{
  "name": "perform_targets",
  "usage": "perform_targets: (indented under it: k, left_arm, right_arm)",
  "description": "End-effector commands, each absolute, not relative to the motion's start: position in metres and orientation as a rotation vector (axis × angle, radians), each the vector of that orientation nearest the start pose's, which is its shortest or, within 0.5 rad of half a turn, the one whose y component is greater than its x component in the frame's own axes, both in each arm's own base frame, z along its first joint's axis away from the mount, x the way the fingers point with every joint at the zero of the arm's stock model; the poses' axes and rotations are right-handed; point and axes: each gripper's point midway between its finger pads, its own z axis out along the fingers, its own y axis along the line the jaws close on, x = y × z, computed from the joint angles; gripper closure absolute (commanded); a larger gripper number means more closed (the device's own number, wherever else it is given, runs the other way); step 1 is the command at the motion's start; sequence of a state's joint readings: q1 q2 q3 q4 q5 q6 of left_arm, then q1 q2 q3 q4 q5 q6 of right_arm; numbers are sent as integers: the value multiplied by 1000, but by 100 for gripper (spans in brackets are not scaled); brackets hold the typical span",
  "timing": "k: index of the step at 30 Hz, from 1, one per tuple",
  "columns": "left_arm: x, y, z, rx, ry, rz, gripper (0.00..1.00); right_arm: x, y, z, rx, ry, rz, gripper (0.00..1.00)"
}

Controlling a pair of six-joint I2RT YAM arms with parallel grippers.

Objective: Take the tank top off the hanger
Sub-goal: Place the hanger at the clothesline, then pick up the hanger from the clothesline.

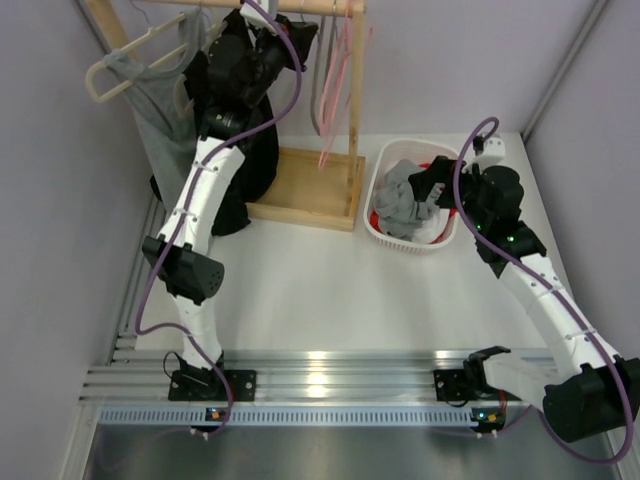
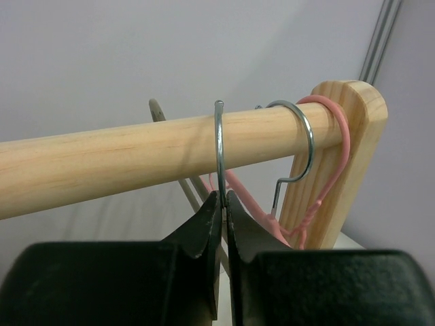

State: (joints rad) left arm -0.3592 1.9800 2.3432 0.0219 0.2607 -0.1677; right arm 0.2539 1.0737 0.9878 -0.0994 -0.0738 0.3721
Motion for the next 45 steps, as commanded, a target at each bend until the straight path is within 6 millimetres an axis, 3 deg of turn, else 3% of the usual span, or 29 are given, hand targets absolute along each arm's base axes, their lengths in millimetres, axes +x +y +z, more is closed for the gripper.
perform_targets:
  k: [1,5,8,9,11,12,14,15,16,17,19,22,23,25,26,27,29,30,31,32,35,45]
  left_arm:
    - [501,-247,584,339,1074,-614,88]
    - [490,-233,592,322,1069,-556,74]
    - [470,-222,605,323,1047,-528,56]
    - [456,-216,617,328,1022,-522,47]
    - [452,-213,610,344,1038,-496,36]
    - [438,-205,619,339,1021,-482,21]
    - [439,-192,608,315,1055,-451,5]
    - [425,-181,618,295,1040,-443,2]
    - [426,-176,606,278,1073,-455,2]
    - [413,-159,615,257,1055,-442,2]
    - [407,-146,613,226,1065,-445,2]
    - [409,-112,610,124,1088,-426,2]
    - [412,-92,613,76,1099,-398,2]
    - [427,-78,609,41,1131,-402,2]
    - [448,-69,588,30,1205,-388,2]
    - [446,-71,600,61,1188,-402,2]
    - [456,-65,599,70,1197,-397,2]
    - [472,-66,586,79,1230,-409,2]
    - [472,-64,595,86,1209,-408,2]
    - [487,-62,585,91,1230,-402,2]
    - [502,-62,579,148,1229,-349,2]
    - [531,-32,566,138,1239,-114,2]
  right_arm:
    - [361,121,318,62,1720,545,3]
    - [363,127,323,46,1719,573,3]
    - [364,130,328,45,1715,592,3]
    - [364,131,330,41,1711,599,3]
    - [364,135,331,33,1715,623,3]
    - [364,137,330,29,1718,633,3]
    - [362,141,330,13,1723,657,3]
    - [362,141,330,10,1723,658,3]
    - [360,141,332,5,1718,659,3]
    - [359,140,331,1,1715,647,3]
    - [356,136,334,-2,1702,633,3]
    - [354,133,337,-5,1689,612,3]
    - [354,134,338,-8,1688,614,3]
    - [354,134,338,-6,1689,616,3]
    - [354,134,338,-7,1688,615,3]
    - [354,135,338,-9,1689,617,3]
    - [355,134,338,-11,1691,614,3]
    - [356,134,337,-14,1695,612,3]
    - [355,134,337,-15,1698,611,3]
    - [355,135,335,-15,1703,611,3]
    - [354,138,332,-21,1712,635,3]
    - [358,151,318,-52,1763,695,4]
